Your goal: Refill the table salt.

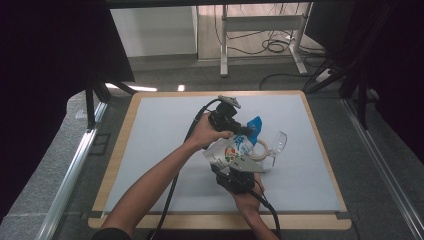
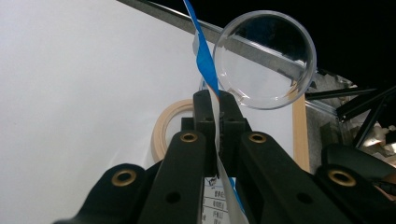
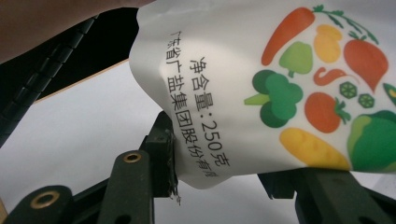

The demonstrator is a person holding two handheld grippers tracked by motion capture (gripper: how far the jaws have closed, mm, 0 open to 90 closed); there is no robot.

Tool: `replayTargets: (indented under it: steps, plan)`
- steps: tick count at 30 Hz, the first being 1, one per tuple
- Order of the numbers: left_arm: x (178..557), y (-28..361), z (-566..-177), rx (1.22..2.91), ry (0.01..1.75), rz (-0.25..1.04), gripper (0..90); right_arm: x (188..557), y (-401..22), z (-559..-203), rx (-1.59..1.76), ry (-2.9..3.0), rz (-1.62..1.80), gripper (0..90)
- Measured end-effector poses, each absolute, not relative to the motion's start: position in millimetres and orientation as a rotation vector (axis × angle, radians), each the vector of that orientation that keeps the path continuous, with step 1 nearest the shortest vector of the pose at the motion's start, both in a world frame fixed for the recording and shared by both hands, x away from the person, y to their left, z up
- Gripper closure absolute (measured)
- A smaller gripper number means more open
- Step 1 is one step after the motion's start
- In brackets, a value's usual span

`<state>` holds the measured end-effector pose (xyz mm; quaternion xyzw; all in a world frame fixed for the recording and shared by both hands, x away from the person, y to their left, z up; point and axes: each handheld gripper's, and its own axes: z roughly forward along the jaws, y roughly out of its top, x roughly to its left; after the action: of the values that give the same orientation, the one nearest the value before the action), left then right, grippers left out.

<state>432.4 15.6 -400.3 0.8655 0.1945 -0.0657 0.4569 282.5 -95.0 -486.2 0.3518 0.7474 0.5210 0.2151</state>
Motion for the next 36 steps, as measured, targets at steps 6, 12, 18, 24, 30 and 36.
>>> replayTargets:
  steps: [6, 12, 18, 24, 30, 36]
  plan:
    - [434.2, 14.8, -401.1, 2.134, 0.478, -0.176, 89.9, 282.3, -95.9, -485.4, 0.982, 2.072, 1.459, 54.9]
    - [436.4, 11.2, -401.8, 2.141, 0.477, -0.185, 89.9, 283.0, -97.7, -484.2, 1.005, 2.063, 1.461, 54.9]
    - [436.4, 8.6, -401.0, 2.144, 0.479, -0.184, 89.9, 283.4, -98.9, -483.6, 1.01, 2.059, 1.465, 54.9]
    - [435.3, 9.1, -400.9, 2.145, 0.48, -0.179, 89.9, 283.2, -98.5, -483.5, 1.005, 2.061, 1.465, 54.9]
    - [435.0, 10.9, -401.4, 2.144, 0.484, -0.18, 89.9, 282.8, -96.9, -483.4, 1.005, 2.065, 1.466, 54.9]
    - [434.4, 10.8, -401.7, 2.144, 0.485, -0.18, 89.9, 282.7, -96.0, -483.2, 1.004, 2.064, 1.466, 54.9]
